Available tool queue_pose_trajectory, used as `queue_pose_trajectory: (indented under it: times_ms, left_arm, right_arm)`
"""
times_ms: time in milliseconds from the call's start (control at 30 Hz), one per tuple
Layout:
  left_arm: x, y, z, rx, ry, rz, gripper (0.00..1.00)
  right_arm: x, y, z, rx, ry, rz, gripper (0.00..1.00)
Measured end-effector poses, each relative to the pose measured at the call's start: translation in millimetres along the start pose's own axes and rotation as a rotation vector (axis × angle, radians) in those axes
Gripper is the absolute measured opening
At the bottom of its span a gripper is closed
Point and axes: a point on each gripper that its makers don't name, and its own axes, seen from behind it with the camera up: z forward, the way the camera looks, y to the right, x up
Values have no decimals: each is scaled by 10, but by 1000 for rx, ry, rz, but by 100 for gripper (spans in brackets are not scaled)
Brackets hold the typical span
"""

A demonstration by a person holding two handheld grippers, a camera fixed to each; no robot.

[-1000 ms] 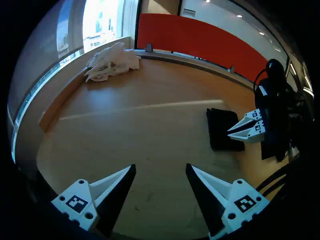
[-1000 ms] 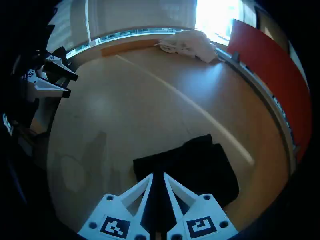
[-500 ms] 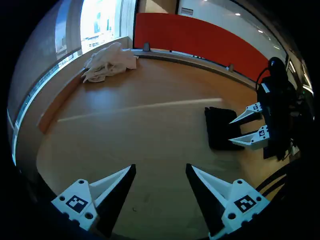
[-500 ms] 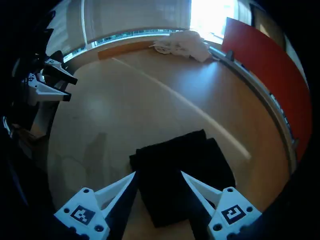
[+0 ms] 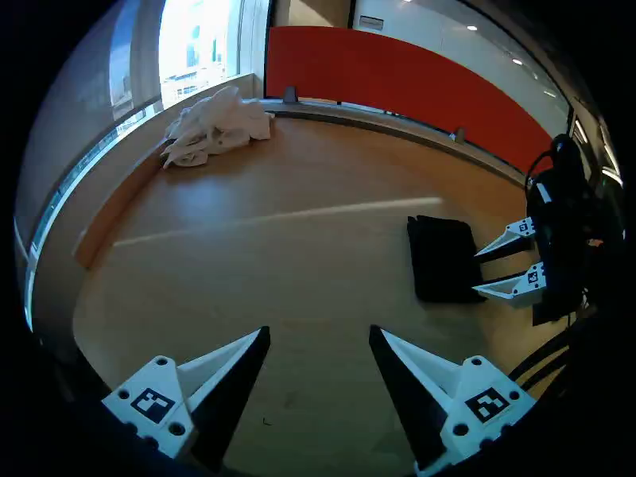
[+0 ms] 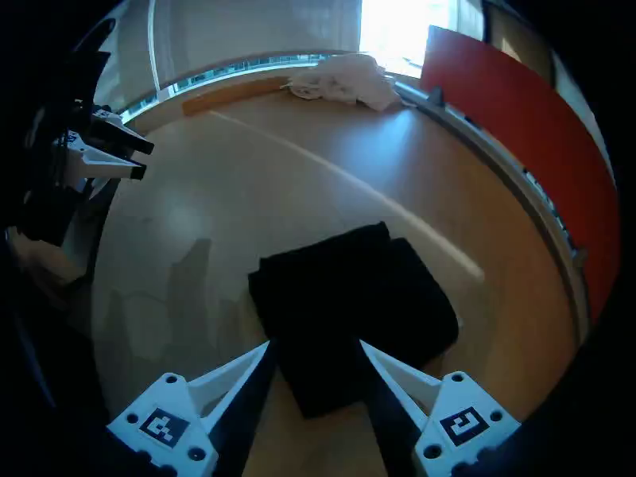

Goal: Fold towel

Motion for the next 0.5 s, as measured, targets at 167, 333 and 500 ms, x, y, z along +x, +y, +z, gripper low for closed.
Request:
queue_pose_trajectory:
  times_ms: [167,333,500]
  left_arm:
    - [9,32,18,-5,-3,1,92]
    - [24,72,36,-11,-3,8,92]
    - [24,92,48,-11,-5,16,92]
  right_arm:
    - [-236,17,-89,-21,-18,35,68]
    - [-419,31,-148,-39,-32,67,68]
    - [-475,34,-152,-47,-31,89,68]
